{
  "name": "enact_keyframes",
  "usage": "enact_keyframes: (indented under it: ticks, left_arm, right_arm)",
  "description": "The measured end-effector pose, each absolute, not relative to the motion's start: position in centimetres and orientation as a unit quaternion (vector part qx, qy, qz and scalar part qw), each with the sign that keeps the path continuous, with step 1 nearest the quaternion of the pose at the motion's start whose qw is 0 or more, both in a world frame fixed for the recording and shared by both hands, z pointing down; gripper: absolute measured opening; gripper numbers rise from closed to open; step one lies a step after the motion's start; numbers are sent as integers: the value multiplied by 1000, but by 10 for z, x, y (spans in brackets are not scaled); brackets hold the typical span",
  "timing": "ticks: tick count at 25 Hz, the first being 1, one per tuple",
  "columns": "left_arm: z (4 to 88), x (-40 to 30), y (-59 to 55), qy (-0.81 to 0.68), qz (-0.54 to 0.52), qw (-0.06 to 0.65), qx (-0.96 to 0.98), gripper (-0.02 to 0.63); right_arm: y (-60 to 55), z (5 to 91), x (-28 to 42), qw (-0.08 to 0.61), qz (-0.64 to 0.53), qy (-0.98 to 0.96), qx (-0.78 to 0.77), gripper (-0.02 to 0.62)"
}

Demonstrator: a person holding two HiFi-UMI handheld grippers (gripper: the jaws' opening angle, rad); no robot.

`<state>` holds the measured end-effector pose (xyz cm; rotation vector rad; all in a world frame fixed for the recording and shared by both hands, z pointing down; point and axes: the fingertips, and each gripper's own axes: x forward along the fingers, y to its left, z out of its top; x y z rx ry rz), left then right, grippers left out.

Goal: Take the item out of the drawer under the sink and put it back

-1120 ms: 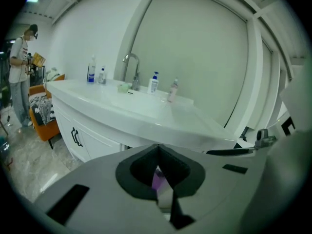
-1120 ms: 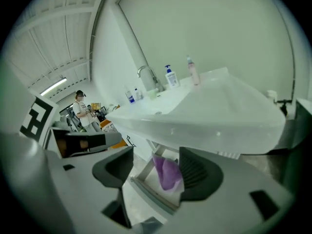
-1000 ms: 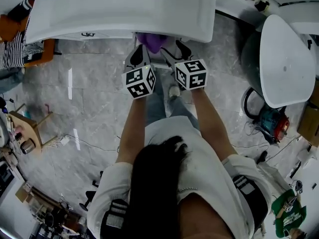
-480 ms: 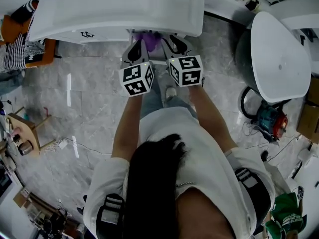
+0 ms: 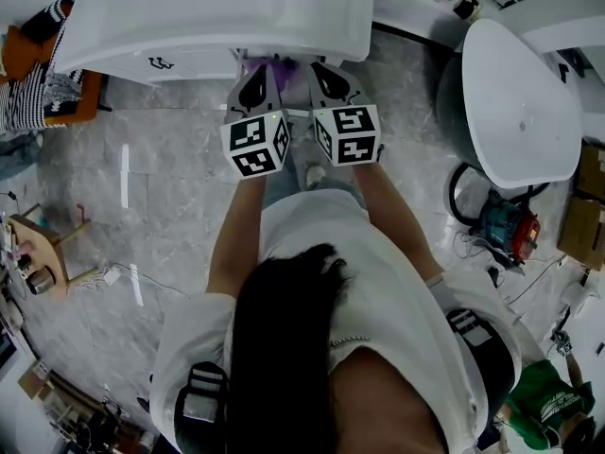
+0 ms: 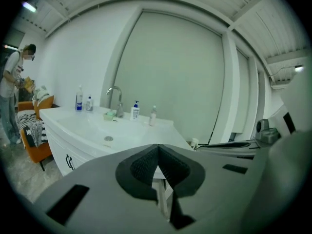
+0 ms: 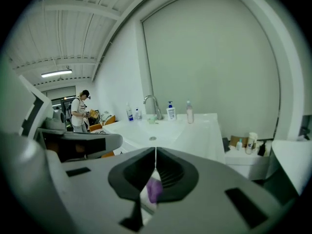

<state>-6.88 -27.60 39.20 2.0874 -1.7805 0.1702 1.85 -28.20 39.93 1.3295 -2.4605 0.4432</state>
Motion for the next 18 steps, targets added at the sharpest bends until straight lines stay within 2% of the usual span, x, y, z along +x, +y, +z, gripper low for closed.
enact_keyframes:
  ticks: [18]
  left_arm:
    - [380,-52,-262,-609,49,180,771,3]
  right_arm:
    - [-264,386,8,143,137,-867,456,15]
